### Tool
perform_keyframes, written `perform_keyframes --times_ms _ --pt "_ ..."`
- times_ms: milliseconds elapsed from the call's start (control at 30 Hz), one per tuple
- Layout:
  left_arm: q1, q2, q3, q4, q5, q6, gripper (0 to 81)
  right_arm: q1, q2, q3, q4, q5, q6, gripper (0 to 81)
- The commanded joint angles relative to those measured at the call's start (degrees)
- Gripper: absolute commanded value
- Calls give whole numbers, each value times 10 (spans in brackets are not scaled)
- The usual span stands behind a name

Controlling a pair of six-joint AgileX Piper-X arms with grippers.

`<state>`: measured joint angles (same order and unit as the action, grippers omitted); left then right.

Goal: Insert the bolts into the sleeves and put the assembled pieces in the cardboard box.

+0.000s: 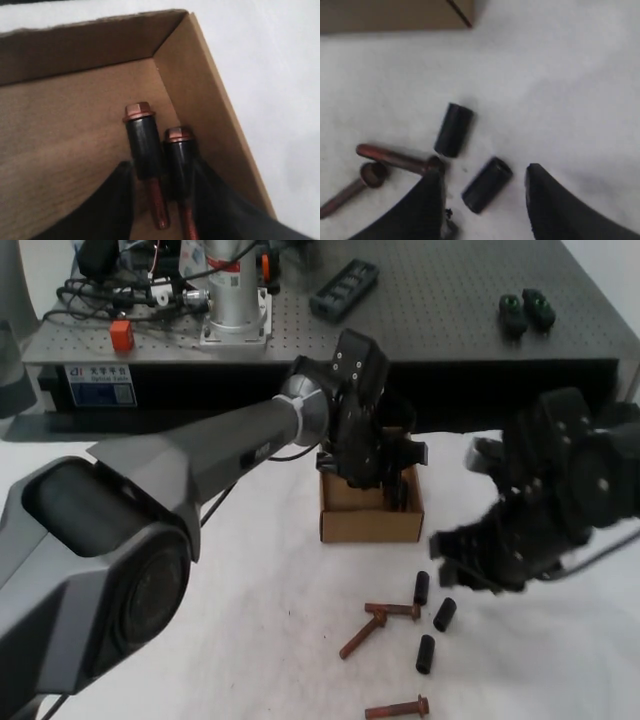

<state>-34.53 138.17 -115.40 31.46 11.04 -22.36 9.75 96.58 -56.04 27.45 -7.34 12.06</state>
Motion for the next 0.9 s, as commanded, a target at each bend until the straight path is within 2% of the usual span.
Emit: perform_keyframes --times_ms 0,100,233,467,533,700,867 --pt "6 -37 -8 17 1 4 282 -8 -15 11 -10 -6 -5 373" --pt "16 -77 -8 66 -13 26 282 8 18 -22 5 6 -7 373" --pt "29 -140 18 123 -90 68 282 21 61 -55 23 26 -10 373" --pt "39 -275 193 98 -100 89 282 23 93 -66 69 33 -10 367" --pt "39 -309 246 74 -95 96 282 24 97 -66 77 42 -10 333" --pt "37 -368 350 54 -31 149 282 24 97 -66 83 42 -22 206" --pt "13 -378 400 79 36 249 282 24 97 -66 83 42 -42 1"
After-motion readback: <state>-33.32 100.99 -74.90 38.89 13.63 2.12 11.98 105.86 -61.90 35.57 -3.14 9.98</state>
